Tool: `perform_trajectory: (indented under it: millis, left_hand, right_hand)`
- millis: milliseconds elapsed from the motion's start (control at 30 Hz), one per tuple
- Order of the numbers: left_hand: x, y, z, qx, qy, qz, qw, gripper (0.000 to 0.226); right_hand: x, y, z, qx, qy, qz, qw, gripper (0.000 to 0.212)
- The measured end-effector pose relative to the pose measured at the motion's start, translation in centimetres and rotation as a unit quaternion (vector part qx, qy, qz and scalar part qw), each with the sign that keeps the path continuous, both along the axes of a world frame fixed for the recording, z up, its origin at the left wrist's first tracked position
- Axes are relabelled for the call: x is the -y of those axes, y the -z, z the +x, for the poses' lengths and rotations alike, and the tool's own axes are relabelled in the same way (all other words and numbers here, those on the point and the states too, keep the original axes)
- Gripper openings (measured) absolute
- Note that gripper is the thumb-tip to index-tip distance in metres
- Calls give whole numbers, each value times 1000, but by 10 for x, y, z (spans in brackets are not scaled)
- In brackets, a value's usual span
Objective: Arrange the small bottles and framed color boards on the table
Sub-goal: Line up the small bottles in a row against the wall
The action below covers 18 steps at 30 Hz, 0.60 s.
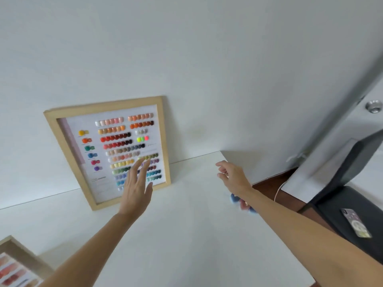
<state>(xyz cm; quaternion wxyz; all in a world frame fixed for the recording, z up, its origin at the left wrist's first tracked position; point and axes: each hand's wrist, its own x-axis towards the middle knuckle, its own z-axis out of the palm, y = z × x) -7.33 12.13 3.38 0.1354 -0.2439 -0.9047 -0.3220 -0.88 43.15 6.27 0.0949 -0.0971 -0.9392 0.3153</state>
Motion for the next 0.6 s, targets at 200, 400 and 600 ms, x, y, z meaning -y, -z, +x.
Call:
perform_trajectory:
  millis: [200,400,600]
  left_hand:
    - [-71,11,23,35,78,-16,996,59]
    - [-159,27,36,101,116,-55,986,50]
    - [-244,37,34,171,123,-89,974,41]
  right_hand:
    - [-77,-4,28,17,30,15,999,16]
    - [-142,15,25,94,1,22,995,15]
    - [-171,44,17,164,-36,-15,986,22]
